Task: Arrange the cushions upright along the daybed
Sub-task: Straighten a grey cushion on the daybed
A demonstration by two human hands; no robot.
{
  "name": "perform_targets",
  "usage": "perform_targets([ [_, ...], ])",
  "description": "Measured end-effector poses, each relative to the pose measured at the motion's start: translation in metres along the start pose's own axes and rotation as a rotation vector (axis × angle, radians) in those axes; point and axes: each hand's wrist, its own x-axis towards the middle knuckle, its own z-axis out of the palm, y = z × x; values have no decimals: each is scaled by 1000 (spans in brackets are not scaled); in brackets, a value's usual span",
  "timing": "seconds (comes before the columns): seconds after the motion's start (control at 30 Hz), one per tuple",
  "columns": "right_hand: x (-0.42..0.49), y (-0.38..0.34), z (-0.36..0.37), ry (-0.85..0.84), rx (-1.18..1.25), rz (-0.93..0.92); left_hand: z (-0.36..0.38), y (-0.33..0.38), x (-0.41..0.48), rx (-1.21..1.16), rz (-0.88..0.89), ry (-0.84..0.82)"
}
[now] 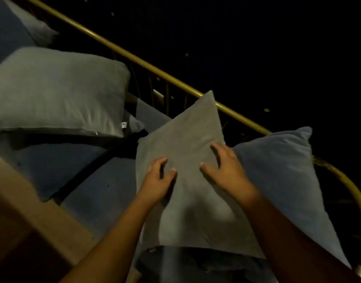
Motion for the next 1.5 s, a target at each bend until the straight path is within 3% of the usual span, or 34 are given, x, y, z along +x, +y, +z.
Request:
perform_targets([
  [0.1,40,-10,22,83,-152,77,-8,-35,29,-59,-112,72],
  [0.23,60,-7,45,149,-273,138,-11,-82,47,-342,-448,133],
  [0.33,69,7,46,164,-199,205,-5,-117,48,-545,-679,119],
  [0.47,60,12,41,138,-68,238,13,-203,57,-680,-817,39],
  [0.57,49,1,34,141,-63,229,10,-211,51,-736,-775,29],
  [0.8,-4,-10,-4,137,68,189,-39,-68,-29,-634,-599,130],
  [1.07,-93,-28,-29,154,167,89,-87,-12,-129,-466,-311,228],
  [1.23,-137,-38,-55,176,172,54,-95,18,-175,-430,-222,258],
  [1.5,-153,-72,-77,325,216,-34,-125,58,-174,-388,-96,301],
])
